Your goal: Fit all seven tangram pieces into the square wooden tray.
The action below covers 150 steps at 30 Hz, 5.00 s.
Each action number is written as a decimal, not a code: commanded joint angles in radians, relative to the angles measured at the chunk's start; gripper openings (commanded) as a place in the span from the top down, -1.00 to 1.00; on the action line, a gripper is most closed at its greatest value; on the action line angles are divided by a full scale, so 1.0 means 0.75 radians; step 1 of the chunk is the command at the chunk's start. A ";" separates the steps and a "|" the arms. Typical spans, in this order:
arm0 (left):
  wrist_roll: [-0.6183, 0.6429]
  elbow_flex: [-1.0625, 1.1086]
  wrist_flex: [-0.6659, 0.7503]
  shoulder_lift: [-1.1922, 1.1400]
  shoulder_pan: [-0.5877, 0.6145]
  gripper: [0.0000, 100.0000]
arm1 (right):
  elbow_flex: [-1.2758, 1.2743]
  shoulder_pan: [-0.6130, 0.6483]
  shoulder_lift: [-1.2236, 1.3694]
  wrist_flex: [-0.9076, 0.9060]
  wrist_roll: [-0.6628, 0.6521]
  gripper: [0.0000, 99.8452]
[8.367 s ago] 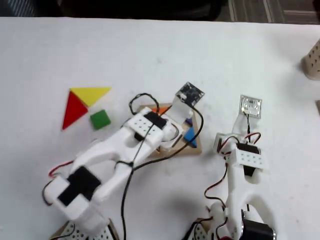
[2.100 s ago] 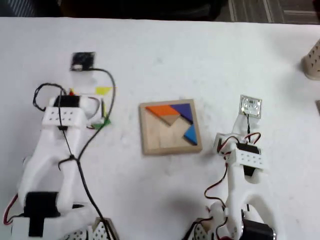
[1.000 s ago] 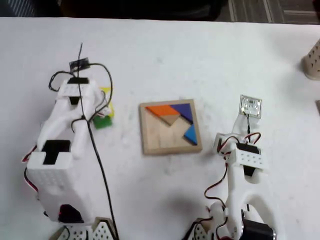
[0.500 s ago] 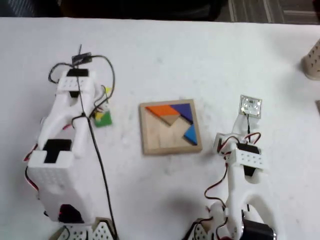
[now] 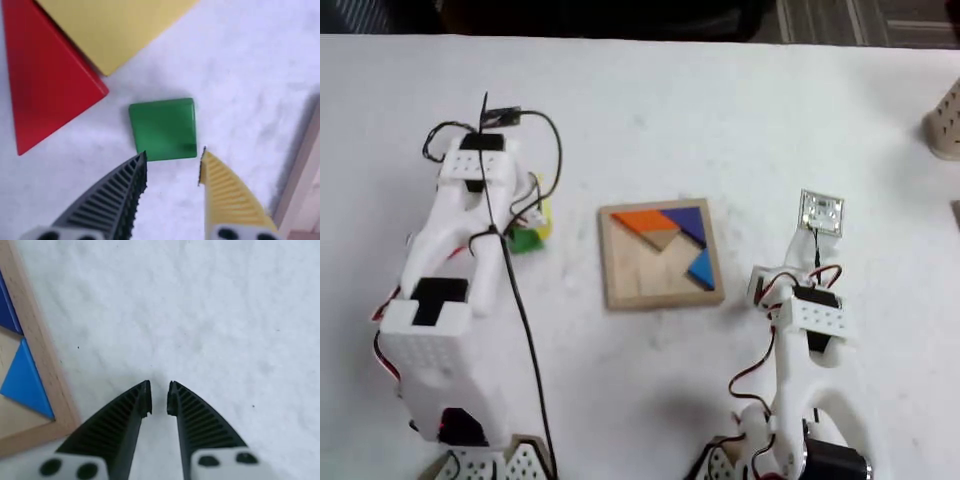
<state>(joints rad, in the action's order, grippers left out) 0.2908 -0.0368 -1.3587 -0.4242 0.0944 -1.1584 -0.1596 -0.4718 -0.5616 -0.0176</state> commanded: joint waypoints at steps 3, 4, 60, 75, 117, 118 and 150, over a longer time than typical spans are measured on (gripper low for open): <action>-0.023 -0.043 0.092 -0.013 0.064 0.43 | 0.010 0.009 -0.038 0.021 -0.014 0.88; -0.023 -0.037 0.117 -0.030 0.075 0.42 | 0.010 0.009 -0.038 0.021 -0.014 0.88; -0.115 -0.362 -0.217 -0.202 0.015 0.70 | 0.010 0.009 -0.038 0.021 -0.014 0.88; -0.194 -0.211 -0.198 -0.077 0.052 0.61 | -0.004 0.032 -0.040 0.028 -0.014 0.88; 0.313 0.145 0.223 -0.015 0.122 0.33 | -0.010 0.034 -0.046 0.028 -0.014 0.88; 0.313 0.145 0.219 -0.015 0.122 0.39 | -0.010 0.034 -0.046 0.028 -0.014 0.88; 0.121 -0.002 -0.008 -0.015 0.024 0.89 | -0.010 0.036 -0.044 0.028 -0.014 0.87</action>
<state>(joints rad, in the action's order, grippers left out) 0.3859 0.0046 -1.3541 -0.4457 0.1266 -1.1707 -0.1396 -0.4718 -0.5616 -0.0176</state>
